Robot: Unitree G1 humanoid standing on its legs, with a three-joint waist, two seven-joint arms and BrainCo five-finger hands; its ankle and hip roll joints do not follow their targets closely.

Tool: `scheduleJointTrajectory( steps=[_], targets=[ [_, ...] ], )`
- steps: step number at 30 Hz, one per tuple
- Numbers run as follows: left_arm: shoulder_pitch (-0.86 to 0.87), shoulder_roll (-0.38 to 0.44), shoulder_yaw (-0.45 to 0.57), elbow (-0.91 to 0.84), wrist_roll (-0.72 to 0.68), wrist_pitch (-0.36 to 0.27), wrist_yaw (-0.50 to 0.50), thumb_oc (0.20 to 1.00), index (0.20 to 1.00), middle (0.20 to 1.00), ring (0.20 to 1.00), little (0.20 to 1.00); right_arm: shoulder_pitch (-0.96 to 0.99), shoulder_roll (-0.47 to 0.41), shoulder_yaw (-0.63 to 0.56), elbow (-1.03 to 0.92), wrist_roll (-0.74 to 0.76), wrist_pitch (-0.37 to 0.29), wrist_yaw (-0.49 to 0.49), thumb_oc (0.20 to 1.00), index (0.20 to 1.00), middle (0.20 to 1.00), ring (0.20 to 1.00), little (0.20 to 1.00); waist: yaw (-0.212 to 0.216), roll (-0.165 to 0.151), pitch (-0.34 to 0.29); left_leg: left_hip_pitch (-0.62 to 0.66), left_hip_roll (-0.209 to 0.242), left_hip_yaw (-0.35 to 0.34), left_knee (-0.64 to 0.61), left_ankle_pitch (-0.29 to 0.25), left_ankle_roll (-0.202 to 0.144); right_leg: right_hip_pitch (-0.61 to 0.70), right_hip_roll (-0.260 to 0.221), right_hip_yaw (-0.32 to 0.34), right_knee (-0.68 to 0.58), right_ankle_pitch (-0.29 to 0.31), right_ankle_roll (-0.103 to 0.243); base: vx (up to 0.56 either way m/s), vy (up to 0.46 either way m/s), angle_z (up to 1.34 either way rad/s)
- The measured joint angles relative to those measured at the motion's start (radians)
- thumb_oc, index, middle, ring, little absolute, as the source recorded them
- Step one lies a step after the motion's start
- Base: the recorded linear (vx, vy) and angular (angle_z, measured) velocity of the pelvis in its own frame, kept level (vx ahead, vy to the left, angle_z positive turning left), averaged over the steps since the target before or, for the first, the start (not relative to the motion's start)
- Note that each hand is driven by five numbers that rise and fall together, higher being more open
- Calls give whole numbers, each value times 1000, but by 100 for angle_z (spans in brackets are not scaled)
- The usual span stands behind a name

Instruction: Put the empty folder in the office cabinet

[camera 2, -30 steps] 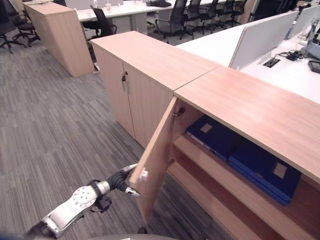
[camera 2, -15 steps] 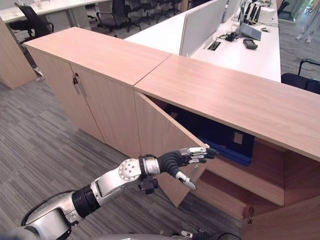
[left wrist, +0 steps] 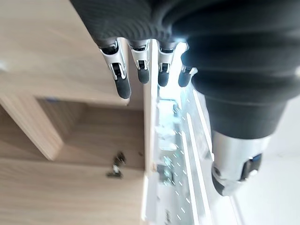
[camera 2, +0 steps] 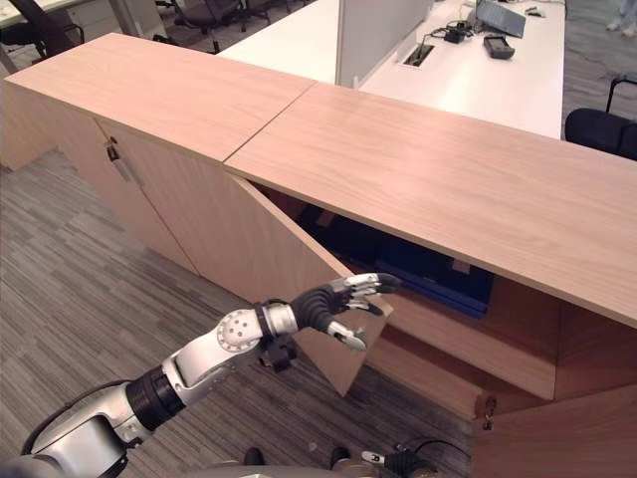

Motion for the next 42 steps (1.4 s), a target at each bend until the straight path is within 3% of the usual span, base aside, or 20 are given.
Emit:
scheduleJointTrajectory(
  steps=[1,3,4,5,6,8,11,14,21,22,23,24,25,26,28,30,33,34,36,42],
  targets=[
    [10,11,10,-11,0,0,-1,1000,1000,1000,1000,1000,2,-11,-1,0,0,0,0,1000,1000,1000,1000,1000,7,13,-1,8,-6,-57,-28,-5,-7,-1,4,14,3,-1,-1,45,189,-57],
    [112,101,101,-69,-28,-32,-40,1000,1000,1000,1000,1000,-48,-55,13,-11,-2,8,15,1000,1000,1000,1000,1000,22,25,-2,53,-122,-291,-97,-77,14,-35,-11,147,8,15,5,64,191,-162],
    [173,194,138,-118,-89,-34,-64,1000,1000,1000,1000,1000,-82,-75,-29,-30,-2,-2,22,1000,1000,1000,1000,1000,25,32,2,93,-182,-366,-189,-71,22,-49,-20,205,3,31,20,96,211,-171],
    [195,225,147,-102,-160,-24,-99,1000,1000,1000,1000,1000,-76,-103,-42,-31,-2,-4,23,1000,1000,1000,1000,1000,-9,75,-2,97,-159,-325,-227,-38,28,-19,6,193,-10,30,28,78,247,-91],
    [228,206,180,-69,-224,-17,-124,1000,1000,1000,1000,1000,-50,-114,-44,-25,-3,6,22,1000,1000,1000,1000,1000,-10,103,-4,123,-123,-272,-248,10,80,6,34,193,-9,12,30,27,249,-34],
    [454,134,332,26,-398,-2,-163,1000,1000,1000,1000,1000,36,-62,-75,-25,-4,4,54,1000,1000,1000,1000,1000,25,92,-47,161,-130,-199,-287,-10,89,-11,13,216,12,-21,42,-42,269,-80],
    [636,97,444,161,-481,15,-160,1000,1000,1000,1000,1000,87,-28,-140,-2,-1,6,63,1000,1000,1000,1000,1000,24,80,-52,154,-157,-177,-276,4,101,-44,-16,217,51,-24,78,-133,344,-35],
    [668,-41,515,470,-474,27,-87,1000,1000,1000,1000,1000,71,-36,-175,9,-1,11,76,1000,1000,1000,1000,1000,23,104,-44,154,-196,-141,-275,4,103,-108,-46,235,147,-58,123,-139,313,-31],
    [564,-85,484,653,-269,32,-33,1000,1000,1000,1000,1000,42,-35,-158,-41,20,10,86,1000,1000,1000,1000,1000,16,81,-26,142,-223,10,-272,7,146,-249,-86,257,297,-61,166,-129,156,-59],
    [567,-90,483,692,-233,35,-30,1000,1000,1000,1000,1000,39,-28,-159,-42,40,10,86,1000,1000,1000,1000,1000,15,75,-19,134,-218,56,-268,16,169,-266,-100,216,311,-56,165,-162,75,-104],
    [556,-109,501,756,-197,32,-27,1000,1000,1000,1000,1000,32,-24,-170,-42,50,9,83,1000,1000,1000,1000,1000,25,80,-19,109,-204,104,-255,13,203,-307,-140,80,365,-57,156,-63,30,-108],
    [528,-134,526,837,-167,37,-22,1000,1000,1000,1000,1000,24,-26,-183,-40,59,10,85,1000,1000,1000,1000,1000,31,81,-1,113,-191,127,-256,10,204,-313,-178,-57,414,-66,134,-29,8,-99],
    [505,-152,547,917,-135,46,-8,1000,1000,1000,1000,1000,17,-27,-183,-38,68,15,85,1000,1000,1000,1000,1000,31,77,4,108,-182,135,-259,-3,198,-309,-202,-115,454,-73,123,-18,0,-73],
    [464,-172,570,1066,-68,49,5,1000,1000,1000,1000,1000,18,-25,-185,-31,76,29,85,1000,1000,1000,1000,1000,32,66,5,117,-160,161,-259,-1,192,-292,-213,-123,518,-83,120,-6,3,-70],
    [460,-169,576,1131,-2,53,28,1000,1000,1000,1000,1000,25,-21,-186,-26,76,37,85,1000,1000,1000,1000,1000,46,52,2,114,-143,180,-266,-1,188,-259,-212,-106,530,-87,127,34,-24,-59],
    [439,-198,685,1364,114,54,58,1000,1000,1000,1000,1000,38,-13,-205,9,76,50,84,1000,1000,1000,1000,1000,79,22,-31,123,-118,238,-287,1,170,-161,-240,-129,488,-103,144,34,-70,-101],
    [448,-194,755,1427,196,50,73,1000,1000,1000,1000,1000,80,-8,-233,12,78,52,84,1000,1000,1000,1000,1000,84,-11,-63,119,-101,264,-287,13,116,-81,-232,-183,345,-138,147,36,-173,-59],
    [464,-187,754,1417,200,52,81,1000,1000,1000,1000,1000,89,-10,-232,11,79,54,83,1000,1000,1000,1000,1000,91,-24,-77,115,-98,265,-287,12,107,-80,-222,-175,309,-153,150,6,-181,-53],
    [472,-191,747,1416,238,50,91,1000,1000,1000,1000,1000,120,-32,-241,9,107,53,82,1000,1000,1000,1000,1000,84,-6,-102,110,-55,256,-278,18,66,-65,-156,-152,234,-132,129,-34,-164,-51],
    [449,-191,725,1371,263,41,114,1000,1000,1000,1000,1000,156,-80,-297,6,161,51,71,1000,1000,1000,1000,1000,31,8,-127,111,-7,263,-267,30,46,-59,-87,-112,179,-104,98,0,-185,-28]
  ],
)
